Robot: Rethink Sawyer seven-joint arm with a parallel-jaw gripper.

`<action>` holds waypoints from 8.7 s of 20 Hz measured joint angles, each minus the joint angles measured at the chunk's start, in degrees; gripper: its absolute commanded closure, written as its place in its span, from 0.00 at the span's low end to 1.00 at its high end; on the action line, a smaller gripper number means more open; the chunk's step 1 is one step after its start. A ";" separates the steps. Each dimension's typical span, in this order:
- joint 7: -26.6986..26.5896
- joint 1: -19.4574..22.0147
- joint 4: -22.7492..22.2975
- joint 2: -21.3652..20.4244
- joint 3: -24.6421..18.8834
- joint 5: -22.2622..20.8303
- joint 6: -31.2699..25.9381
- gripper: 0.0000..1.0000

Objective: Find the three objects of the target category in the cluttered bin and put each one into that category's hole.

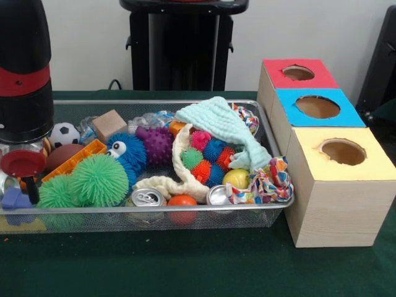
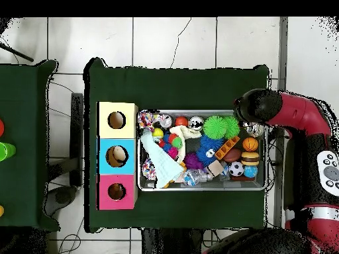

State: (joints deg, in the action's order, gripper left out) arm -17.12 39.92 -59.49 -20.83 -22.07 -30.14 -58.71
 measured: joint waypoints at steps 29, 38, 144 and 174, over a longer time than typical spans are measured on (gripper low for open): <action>-0.01 4.28 13.07 8.23 -5.63 1.06 -13.15 0.00; 0.00 4.58 14.00 8.66 -6.21 0.90 -13.70 1.00; 0.00 3.89 -5.81 2.38 3.31 -3.62 11.51 1.00; 0.00 2.93 -6.26 2.20 3.58 -3.63 10.51 0.00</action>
State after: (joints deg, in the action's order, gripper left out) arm -17.12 42.85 -65.75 -18.62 -18.49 -33.77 -48.20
